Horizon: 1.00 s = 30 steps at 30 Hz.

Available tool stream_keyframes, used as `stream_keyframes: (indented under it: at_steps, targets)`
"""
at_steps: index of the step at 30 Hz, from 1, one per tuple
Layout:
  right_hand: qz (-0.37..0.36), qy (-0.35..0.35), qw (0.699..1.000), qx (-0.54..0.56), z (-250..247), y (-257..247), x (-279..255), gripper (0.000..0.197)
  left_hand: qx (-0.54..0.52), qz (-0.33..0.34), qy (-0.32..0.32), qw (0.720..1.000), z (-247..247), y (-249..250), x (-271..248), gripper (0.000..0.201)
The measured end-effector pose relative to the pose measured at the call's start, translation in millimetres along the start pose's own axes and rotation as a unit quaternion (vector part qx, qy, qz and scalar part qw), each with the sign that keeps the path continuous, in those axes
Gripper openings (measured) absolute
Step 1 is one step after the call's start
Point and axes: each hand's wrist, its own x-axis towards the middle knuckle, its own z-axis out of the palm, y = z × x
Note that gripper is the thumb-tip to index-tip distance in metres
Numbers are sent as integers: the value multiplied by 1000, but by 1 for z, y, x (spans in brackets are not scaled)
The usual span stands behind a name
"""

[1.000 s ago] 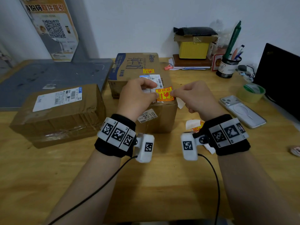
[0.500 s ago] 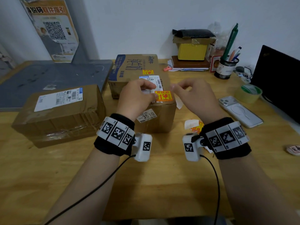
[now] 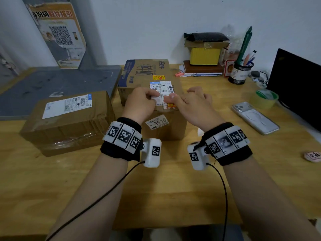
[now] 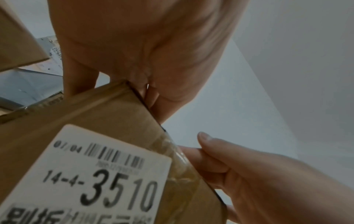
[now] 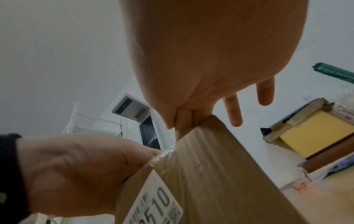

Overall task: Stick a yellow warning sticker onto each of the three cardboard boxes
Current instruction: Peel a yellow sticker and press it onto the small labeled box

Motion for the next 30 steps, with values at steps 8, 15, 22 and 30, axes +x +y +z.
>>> stream_keyframes:
  at_steps: [8,15,22,30]
  targets:
    - [14,22,1000,13,-5,-2,-14,43,-7,-12,0,1000,0,0,0,29]
    - [38,-5,998,-56,-4,-3,0,55,6,-12,-4,1000,3,5,0,29]
    - [28,-8,998,-64,-12,-2,-2,50,8,-12,-2,1000,6,4,-1,31]
    - [11,5,999,-44,-16,-5,-4,50,-1,-11,1,1000,5,2,0,28]
